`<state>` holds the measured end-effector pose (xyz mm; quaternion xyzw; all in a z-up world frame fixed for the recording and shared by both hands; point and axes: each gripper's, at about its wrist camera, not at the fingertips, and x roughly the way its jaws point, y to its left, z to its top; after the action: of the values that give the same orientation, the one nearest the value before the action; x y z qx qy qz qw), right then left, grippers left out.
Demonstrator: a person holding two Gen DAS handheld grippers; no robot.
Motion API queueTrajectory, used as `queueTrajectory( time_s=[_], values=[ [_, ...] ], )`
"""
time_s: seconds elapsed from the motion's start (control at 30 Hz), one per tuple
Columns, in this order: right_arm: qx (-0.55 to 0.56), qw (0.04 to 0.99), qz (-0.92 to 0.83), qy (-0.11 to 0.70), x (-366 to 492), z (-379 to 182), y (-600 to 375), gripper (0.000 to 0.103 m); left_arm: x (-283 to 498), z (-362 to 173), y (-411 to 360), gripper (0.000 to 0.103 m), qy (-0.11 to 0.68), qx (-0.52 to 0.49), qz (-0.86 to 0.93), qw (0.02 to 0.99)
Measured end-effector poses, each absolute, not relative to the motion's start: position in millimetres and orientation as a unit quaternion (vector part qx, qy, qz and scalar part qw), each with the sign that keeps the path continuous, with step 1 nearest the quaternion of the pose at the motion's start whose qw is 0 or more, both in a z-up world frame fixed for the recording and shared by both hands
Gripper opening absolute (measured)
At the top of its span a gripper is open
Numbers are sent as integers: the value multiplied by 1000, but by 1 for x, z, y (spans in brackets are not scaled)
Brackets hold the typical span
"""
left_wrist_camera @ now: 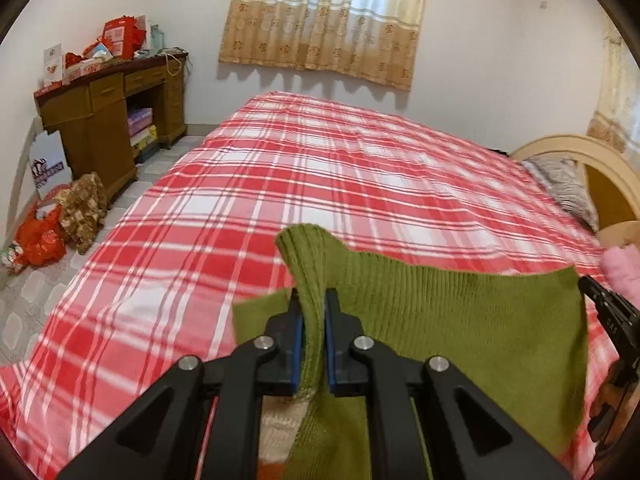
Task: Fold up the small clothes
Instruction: 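Lift the hem with both tools and fold it over toward the collar, then lay the folded hem down and open both tools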
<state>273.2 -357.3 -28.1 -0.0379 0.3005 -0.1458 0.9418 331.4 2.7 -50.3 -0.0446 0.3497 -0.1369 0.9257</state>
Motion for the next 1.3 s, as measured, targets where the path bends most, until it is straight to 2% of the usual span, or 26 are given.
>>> queueTrajectory(
  time_s=[0.07,0.2,0.3,0.47,0.57,0.63,0.7,0.77,0.87,0.93,1.03,1.17,1.23,1.27,1.3],
  values=[
    [-40,933,-164,318,290,-50,-366,0,348,-66,-5,10,362,-42,-119,923],
    [-9,911,-184,370,304,-92,-390,0,376,-104,-12,7,399,-22,-63,914],
    [23,912,-186,364,299,-90,-403,0,376,-103,-8,9,394,-32,-62,916],
    [12,914,-203,352,293,-86,-396,0,370,-101,-17,9,392,-4,-58,918],
    [46,932,-165,318,275,-68,-400,1,369,-95,-13,11,401,-10,-82,912],
    [74,936,-116,324,267,-59,-401,1,363,-87,-5,12,399,-19,-101,911],
    [67,933,-87,342,266,-55,-394,1,353,-77,1,20,391,-26,-111,914],
    [34,924,-72,374,275,-59,-383,1,348,-73,4,42,391,-32,-121,912],
    [34,912,-60,403,291,-73,-379,1,343,-72,5,58,393,-30,-121,911],
    [69,905,-38,419,298,-82,-383,1,341,-72,4,59,394,-23,-121,911],
    [67,914,-29,398,292,-79,-378,1,337,-72,2,60,392,-6,-129,911],
    [63,913,-22,403,292,-77,-375,2,338,-77,-7,67,388,12,-131,912],
    [72,912,-21,403,289,-75,-379,6,342,-86,-11,68,398,9,-132,908],
    [80,912,-18,403,288,-75,-383,19,343,-91,-13,70,402,11,-129,906],
    [95,911,-16,400,284,-75,-388,47,344,-98,-14,71,405,19,-119,906]
  ],
)
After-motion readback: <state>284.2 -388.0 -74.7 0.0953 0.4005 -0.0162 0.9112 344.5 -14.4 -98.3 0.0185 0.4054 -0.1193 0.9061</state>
